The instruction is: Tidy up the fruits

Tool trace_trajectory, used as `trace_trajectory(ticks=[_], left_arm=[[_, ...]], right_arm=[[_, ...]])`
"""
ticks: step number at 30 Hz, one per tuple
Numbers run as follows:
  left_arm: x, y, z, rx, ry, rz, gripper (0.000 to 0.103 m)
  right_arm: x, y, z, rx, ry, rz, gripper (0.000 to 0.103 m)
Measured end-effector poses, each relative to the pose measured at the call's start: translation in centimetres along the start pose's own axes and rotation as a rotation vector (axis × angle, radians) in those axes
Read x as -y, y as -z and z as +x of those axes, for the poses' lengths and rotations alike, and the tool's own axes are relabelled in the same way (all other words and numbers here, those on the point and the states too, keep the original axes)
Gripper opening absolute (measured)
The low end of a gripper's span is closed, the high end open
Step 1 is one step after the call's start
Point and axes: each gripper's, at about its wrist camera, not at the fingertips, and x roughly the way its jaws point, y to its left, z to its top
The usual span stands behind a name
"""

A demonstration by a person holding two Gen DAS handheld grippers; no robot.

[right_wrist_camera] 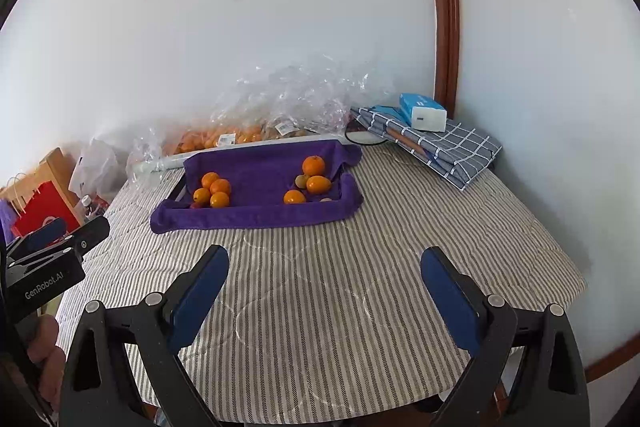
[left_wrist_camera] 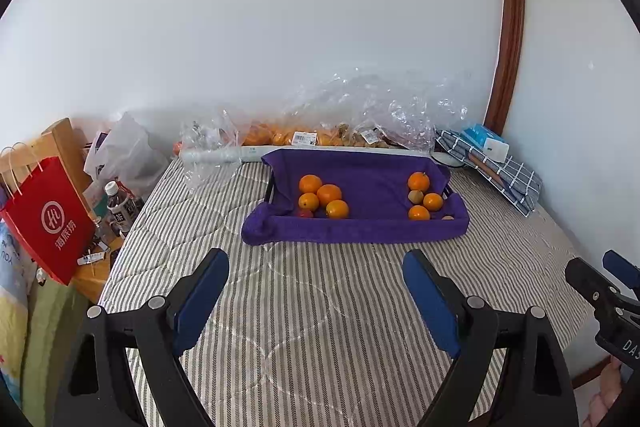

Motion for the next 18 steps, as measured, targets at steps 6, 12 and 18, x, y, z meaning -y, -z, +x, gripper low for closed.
trace_trajectory(ticks=[6,12,18], left_arm=[[-0.06,-0.01,0.07,-0.002,0.003,0.001,0.088],[-0.15,0.07,0.41,-0.007,0.002,0.006,0.088],[-0.33,0.21,0.40,-0.007,0.002,-0.002,0.088]], right_arm=[[0.26,-0.04,0.04,0.001,-0.001,0.006,0.096],[0.26,-0.03,0.13,0.002,-0.001,0.005,0.096],[0.17,0.02,0.35,-0.002,0.000,0.009,0.096]])
